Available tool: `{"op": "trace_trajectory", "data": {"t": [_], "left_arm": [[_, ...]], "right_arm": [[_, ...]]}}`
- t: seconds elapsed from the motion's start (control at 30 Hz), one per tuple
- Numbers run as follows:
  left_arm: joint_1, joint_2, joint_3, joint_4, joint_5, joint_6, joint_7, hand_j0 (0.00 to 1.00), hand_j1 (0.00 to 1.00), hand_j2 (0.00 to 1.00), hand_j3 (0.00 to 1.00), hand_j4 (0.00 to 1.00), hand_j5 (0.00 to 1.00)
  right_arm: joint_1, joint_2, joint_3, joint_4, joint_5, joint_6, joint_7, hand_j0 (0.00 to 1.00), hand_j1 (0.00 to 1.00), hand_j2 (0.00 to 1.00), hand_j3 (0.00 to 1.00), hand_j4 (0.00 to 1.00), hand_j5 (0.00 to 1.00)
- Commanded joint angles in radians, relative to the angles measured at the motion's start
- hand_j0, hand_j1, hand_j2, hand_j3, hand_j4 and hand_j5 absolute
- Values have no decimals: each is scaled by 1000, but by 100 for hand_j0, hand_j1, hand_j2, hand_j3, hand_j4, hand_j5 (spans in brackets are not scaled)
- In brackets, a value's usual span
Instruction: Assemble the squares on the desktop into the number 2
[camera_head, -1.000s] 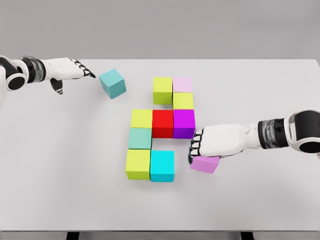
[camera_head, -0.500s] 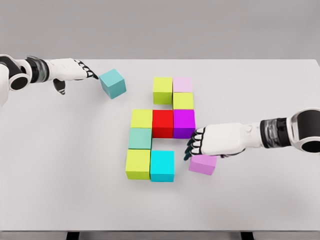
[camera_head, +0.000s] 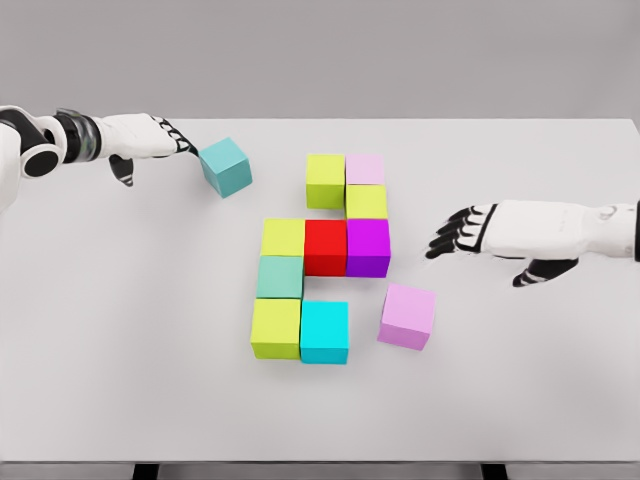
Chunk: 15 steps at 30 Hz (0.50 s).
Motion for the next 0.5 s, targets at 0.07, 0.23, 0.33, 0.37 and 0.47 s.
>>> {"op": "trace_trajectory", "data": {"t": [0.07, 0.23, 0.33, 0.37, 0.47], "left_arm": [[0, -11, 3, 2, 2, 1, 0, 100, 100, 100, 100, 100, 100], [0, -20, 3, 2, 2, 1, 0, 100, 100, 100, 100, 100, 100], [0, -25, 4, 0, 2, 1, 0, 100, 100, 100, 100, 100, 100], [0, -25, 4, 0, 4, 1, 0, 100, 100, 100, 100, 100, 100], [0, -27, 4, -1, 4, 1, 0, 100, 100, 100, 100, 100, 100]], "right_arm": [[-2, -1, 7, 39, 119, 3, 0, 99, 99, 99, 99, 99, 99], [-74, 27, 165, 102, 197, 3, 0, 99, 99, 99, 99, 99, 99], [-77, 27, 167, 104, 234, 3, 0, 99, 99, 99, 99, 99, 99], [-77, 28, 168, 102, 240, 3, 0, 99, 99, 99, 99, 99, 99], [-77, 27, 168, 95, 248, 3, 0, 99, 99, 99, 99, 99, 99]]}}
